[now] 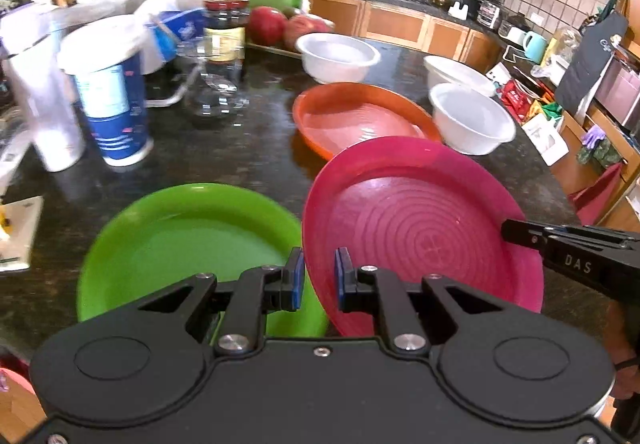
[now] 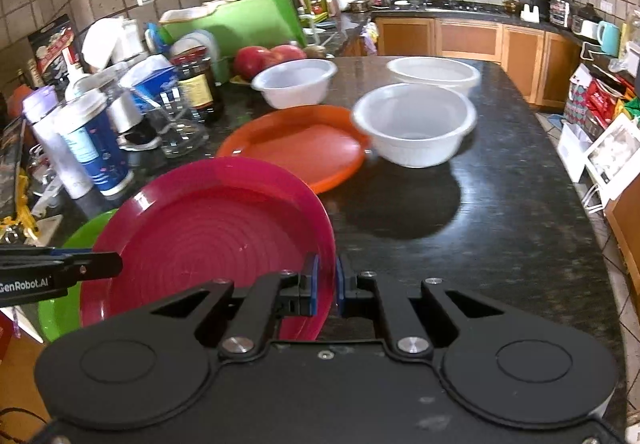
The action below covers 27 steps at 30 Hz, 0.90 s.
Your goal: Organize plates and bowls
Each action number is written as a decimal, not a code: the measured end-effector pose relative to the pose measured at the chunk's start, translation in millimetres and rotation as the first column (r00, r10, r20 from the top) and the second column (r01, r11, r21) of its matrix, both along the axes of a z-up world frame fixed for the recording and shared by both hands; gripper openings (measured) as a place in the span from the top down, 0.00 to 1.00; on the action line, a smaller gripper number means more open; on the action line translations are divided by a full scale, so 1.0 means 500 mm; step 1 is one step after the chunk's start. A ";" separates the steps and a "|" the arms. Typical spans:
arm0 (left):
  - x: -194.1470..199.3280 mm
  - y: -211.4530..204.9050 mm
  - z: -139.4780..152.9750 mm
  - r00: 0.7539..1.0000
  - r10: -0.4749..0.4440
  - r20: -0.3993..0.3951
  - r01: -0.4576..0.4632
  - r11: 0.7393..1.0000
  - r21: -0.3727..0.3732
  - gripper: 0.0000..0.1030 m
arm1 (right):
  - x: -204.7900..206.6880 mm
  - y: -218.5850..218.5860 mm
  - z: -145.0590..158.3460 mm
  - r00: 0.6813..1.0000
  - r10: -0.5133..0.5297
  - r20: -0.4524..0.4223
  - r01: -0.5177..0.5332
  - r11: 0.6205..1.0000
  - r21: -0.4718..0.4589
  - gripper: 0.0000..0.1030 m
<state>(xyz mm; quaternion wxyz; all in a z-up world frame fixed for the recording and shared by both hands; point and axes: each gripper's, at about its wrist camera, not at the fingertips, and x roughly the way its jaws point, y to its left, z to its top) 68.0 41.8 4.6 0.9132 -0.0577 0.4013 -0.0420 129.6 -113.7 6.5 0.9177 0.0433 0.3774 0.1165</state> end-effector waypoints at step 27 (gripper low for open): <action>-0.056 0.282 -0.036 0.999 0.039 0.003 -0.039 0.999 0.014 0.80 | -0.049 0.300 -0.009 0.999 0.037 -0.017 -0.037 0.999 -0.023 0.89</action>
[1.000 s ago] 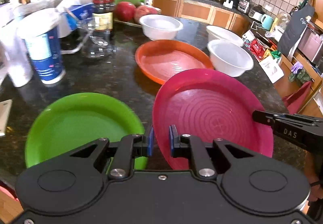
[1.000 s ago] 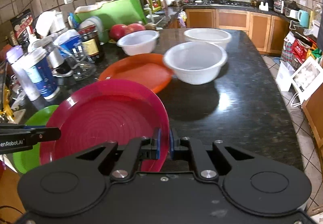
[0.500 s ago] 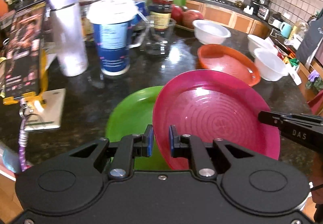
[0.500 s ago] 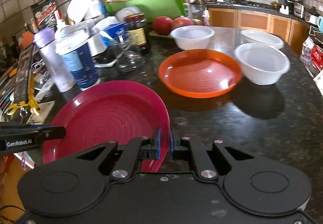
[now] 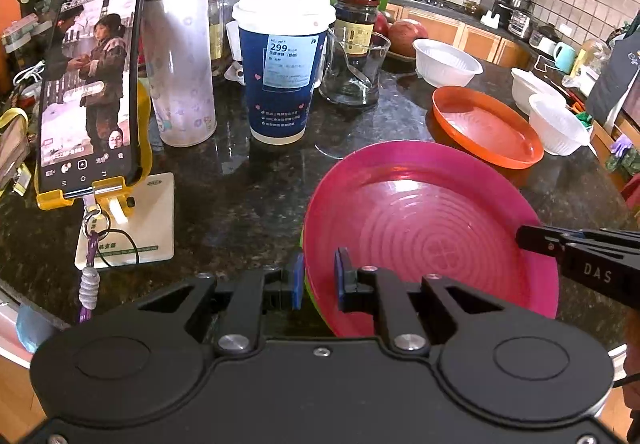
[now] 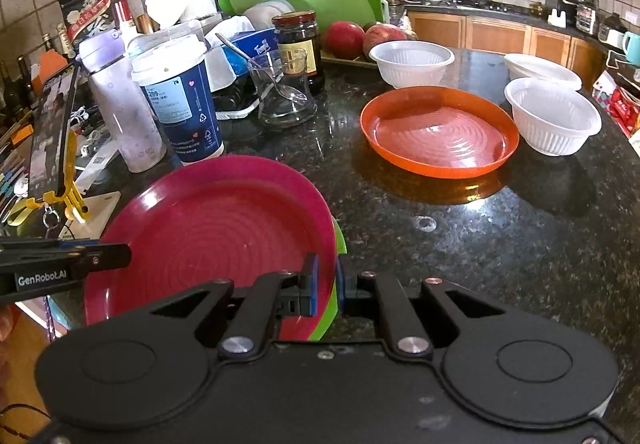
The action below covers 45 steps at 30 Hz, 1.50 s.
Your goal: Organize plates and bowls
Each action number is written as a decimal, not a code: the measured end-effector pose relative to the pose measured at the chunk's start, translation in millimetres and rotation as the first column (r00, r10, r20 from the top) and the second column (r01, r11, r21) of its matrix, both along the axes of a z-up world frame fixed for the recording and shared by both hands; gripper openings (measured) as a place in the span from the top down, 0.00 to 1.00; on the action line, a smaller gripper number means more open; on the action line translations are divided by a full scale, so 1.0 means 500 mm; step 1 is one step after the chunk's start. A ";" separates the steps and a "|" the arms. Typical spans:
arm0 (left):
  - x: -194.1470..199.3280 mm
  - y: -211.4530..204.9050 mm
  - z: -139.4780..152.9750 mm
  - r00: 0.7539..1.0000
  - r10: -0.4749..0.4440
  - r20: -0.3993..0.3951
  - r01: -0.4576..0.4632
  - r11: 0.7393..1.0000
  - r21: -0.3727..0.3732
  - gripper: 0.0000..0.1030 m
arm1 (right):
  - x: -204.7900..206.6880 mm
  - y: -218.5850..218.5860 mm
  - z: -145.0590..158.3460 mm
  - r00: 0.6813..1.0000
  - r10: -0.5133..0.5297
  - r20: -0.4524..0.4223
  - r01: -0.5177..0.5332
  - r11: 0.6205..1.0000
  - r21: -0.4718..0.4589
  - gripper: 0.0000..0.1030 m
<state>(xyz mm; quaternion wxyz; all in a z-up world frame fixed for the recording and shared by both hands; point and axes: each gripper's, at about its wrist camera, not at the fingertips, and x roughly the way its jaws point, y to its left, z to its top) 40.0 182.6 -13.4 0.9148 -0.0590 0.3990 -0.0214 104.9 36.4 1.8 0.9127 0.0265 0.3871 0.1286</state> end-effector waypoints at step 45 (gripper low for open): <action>0.022 0.004 -0.011 0.999 -0.044 -0.010 0.044 0.999 0.015 0.77 | 0.004 0.002 -0.003 0.999 -0.048 -0.013 0.048 0.999 0.004 0.84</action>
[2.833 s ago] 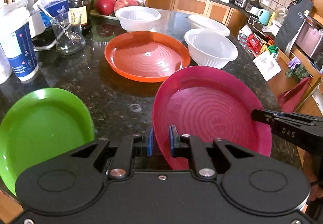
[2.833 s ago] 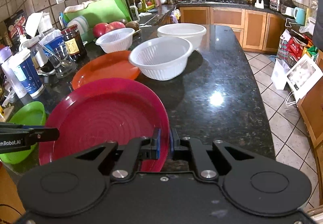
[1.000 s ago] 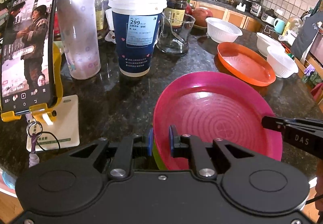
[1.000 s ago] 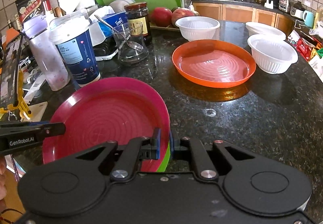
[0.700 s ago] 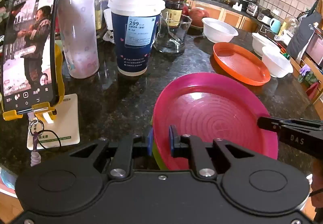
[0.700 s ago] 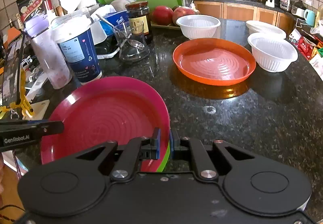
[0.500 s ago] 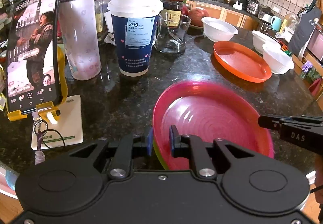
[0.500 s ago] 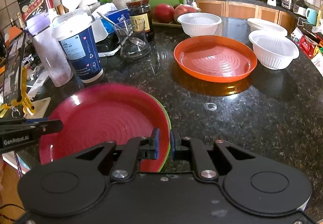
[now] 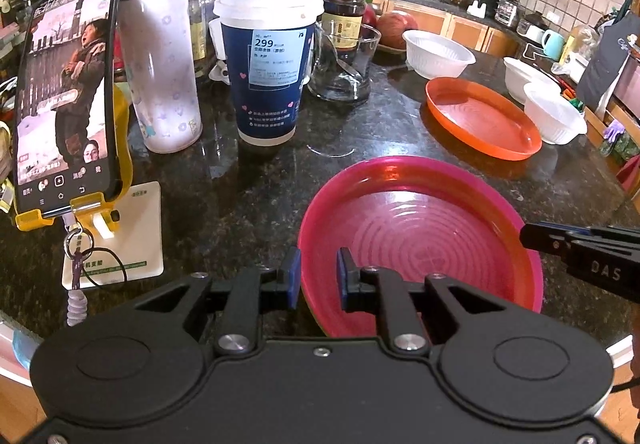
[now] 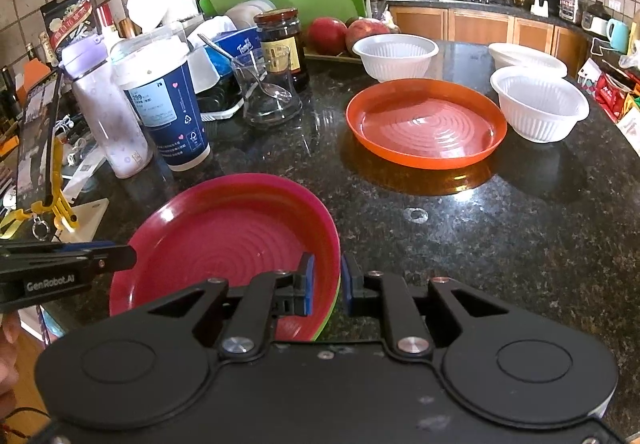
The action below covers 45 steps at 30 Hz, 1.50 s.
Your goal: Organize plates and bowls
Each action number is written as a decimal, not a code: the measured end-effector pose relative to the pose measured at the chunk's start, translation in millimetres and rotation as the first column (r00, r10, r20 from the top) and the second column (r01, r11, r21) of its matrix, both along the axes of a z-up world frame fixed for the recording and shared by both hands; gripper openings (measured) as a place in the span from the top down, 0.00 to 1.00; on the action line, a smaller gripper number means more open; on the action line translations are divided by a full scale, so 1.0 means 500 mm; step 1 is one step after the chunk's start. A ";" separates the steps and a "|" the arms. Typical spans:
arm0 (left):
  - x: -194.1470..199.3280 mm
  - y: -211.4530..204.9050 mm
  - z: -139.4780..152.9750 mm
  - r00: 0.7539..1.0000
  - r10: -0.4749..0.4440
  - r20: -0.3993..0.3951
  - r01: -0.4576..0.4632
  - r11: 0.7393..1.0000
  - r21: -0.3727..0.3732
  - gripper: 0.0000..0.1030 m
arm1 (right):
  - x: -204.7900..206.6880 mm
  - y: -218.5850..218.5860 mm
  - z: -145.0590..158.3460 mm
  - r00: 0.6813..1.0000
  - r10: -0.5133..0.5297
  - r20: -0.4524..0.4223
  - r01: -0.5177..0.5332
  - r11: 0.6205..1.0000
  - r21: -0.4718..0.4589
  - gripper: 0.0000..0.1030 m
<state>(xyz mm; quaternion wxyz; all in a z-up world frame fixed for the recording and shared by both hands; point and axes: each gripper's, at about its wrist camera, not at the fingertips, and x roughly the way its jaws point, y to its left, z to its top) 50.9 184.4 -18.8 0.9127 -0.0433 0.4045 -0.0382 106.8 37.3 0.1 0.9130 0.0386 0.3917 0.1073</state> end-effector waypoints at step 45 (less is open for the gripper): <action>0.049 -0.223 0.031 0.996 0.085 0.028 -0.086 0.994 0.061 0.52 | 0.034 -0.240 0.000 1.000 -0.007 -0.002 0.007 0.997 0.073 0.82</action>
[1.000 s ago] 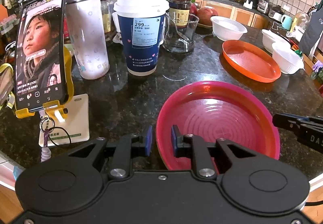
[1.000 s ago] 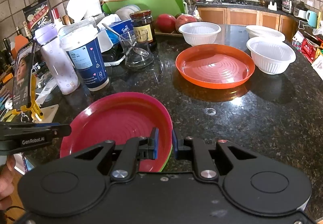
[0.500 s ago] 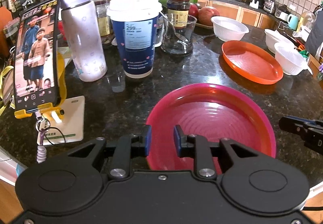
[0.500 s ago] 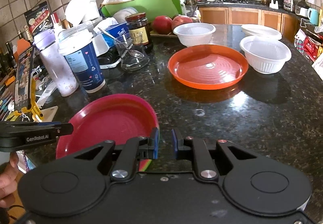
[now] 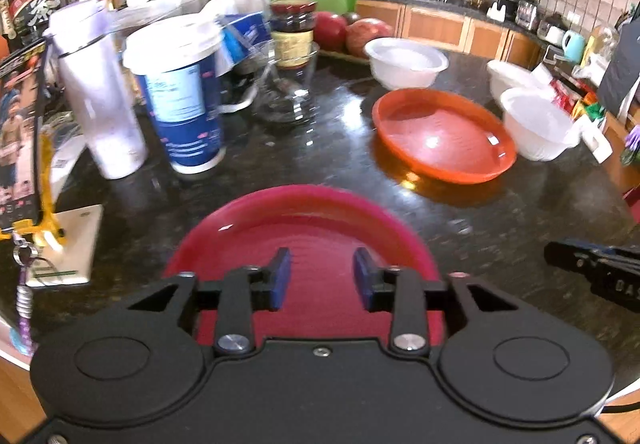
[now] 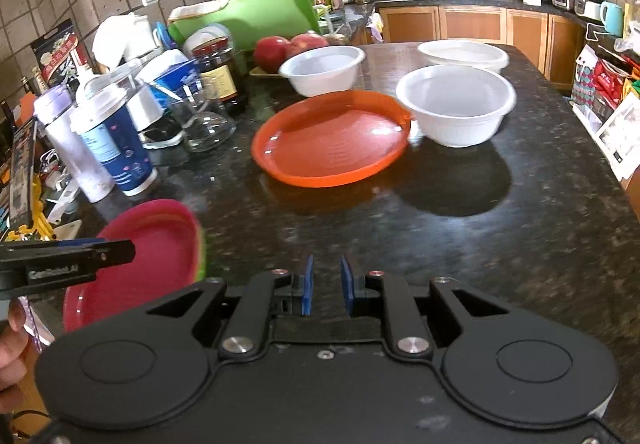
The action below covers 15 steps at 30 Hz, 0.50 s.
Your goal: Organize plates and bowls
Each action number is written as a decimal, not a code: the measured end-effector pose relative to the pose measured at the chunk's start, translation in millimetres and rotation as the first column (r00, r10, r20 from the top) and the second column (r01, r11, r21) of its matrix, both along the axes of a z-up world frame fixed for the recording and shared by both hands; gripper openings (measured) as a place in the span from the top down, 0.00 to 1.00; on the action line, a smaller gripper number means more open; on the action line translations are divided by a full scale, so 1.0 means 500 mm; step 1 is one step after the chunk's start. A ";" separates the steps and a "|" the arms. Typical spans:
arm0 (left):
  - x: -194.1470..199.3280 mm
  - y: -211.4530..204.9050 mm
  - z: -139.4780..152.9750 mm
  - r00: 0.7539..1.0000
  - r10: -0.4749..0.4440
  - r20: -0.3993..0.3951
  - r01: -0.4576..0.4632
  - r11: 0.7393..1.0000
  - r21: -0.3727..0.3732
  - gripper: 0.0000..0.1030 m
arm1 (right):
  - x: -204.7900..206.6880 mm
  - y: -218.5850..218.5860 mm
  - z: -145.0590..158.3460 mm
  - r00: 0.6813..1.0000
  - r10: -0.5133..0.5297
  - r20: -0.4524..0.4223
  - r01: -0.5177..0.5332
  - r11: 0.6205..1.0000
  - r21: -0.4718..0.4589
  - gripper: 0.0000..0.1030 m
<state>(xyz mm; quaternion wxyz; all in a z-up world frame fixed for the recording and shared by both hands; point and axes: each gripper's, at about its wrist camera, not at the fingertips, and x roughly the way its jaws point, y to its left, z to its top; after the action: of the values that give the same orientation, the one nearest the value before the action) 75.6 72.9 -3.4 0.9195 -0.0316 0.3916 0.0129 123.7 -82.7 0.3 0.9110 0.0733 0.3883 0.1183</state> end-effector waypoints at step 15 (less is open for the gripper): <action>0.053 -0.141 -0.004 1.000 0.020 -0.004 -0.020 0.998 -0.055 0.51 | 0.062 -0.176 -0.011 0.999 0.040 -0.018 -0.040 0.999 0.013 0.75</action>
<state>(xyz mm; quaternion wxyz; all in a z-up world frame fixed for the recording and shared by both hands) 102.0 2.4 -5.6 0.9173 -0.0611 0.3932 0.0115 154.5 -170.6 -5.4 0.9043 0.0724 0.3974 0.1382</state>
